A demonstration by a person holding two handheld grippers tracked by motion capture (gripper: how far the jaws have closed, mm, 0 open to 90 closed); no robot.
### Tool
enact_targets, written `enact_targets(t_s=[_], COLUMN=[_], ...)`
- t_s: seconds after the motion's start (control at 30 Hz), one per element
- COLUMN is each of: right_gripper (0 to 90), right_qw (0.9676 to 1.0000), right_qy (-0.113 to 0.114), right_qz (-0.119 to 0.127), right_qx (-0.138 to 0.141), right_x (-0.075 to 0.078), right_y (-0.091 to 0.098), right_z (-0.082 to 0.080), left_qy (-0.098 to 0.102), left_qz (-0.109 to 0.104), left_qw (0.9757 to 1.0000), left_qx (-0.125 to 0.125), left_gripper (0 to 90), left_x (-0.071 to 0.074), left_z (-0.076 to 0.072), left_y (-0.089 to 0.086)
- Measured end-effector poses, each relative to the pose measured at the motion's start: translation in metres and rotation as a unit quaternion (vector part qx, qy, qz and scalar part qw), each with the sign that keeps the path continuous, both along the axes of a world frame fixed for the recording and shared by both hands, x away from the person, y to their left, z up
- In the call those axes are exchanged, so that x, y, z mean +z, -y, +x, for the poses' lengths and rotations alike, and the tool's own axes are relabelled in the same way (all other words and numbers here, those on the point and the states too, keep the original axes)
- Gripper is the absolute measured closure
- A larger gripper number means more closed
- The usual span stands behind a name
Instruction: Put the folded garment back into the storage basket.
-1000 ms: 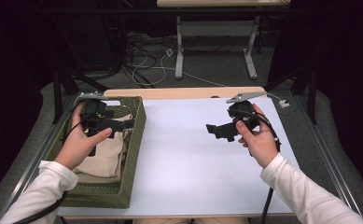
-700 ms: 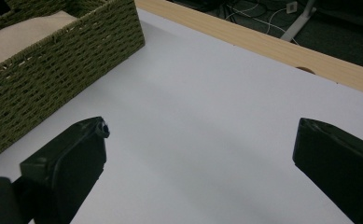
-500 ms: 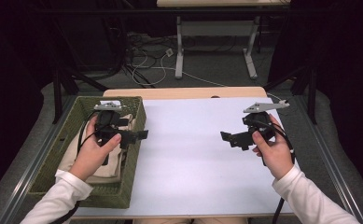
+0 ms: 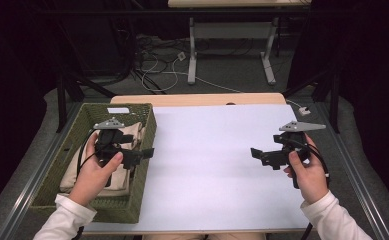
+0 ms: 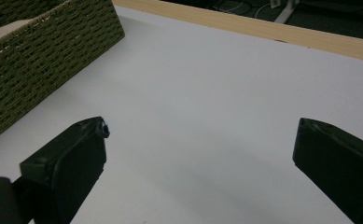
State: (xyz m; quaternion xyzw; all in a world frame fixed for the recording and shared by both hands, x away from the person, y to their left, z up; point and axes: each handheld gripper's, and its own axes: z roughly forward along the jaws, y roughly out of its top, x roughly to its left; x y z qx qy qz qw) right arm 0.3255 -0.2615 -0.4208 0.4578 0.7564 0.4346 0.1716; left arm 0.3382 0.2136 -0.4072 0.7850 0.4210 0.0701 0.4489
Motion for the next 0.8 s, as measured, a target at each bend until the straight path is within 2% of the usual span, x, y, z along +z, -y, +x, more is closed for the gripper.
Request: enact_targets(t_s=[0.1, 0.23, 0.33, 0.43, 0.53, 0.8], right_gripper=[2.1, 2.1, 2.1, 2.1, 2.2, 2.8], right_qw=[1.0000, 0.9999, 0.9999, 0.9998, 0.9996, 0.9990], right_qy=[0.003, 0.000, -0.002, -0.008, -0.008, -0.009], right_qz=[0.004, 0.006, 0.005, 0.007, 0.013, 0.009], right_qx=[-0.006, -0.009, -0.015, -0.019, -0.026, -0.042], right_x=[-0.004, -0.012, -0.020, -0.026, -0.033, -0.050], right_y=[0.006, 0.012, 0.016, 0.020, 0.025, 0.034], right_z=[-0.005, -0.008, -0.010, -0.012, -0.014, -0.018], left_qy=[0.003, -0.001, 0.000, 0.003, 0.005, 0.014], left_qz=[-0.003, -0.006, -0.017, -0.017, -0.020, -0.033], left_qw=[1.0000, 0.9999, 0.9994, 0.9993, 0.9984, 0.9982], left_qx=[-0.001, 0.012, 0.029, 0.034, 0.052, 0.048], left_gripper=[0.3, 0.4, 0.3, 0.4, 0.4, 0.3], left_x=[-0.004, -0.010, -0.013, -0.017, -0.022, -0.032], left_z=[-0.005, -0.011, -0.015, -0.018, -0.021, -0.028], left_y=[-0.008, -0.021, -0.031, -0.044, -0.054, -0.068])
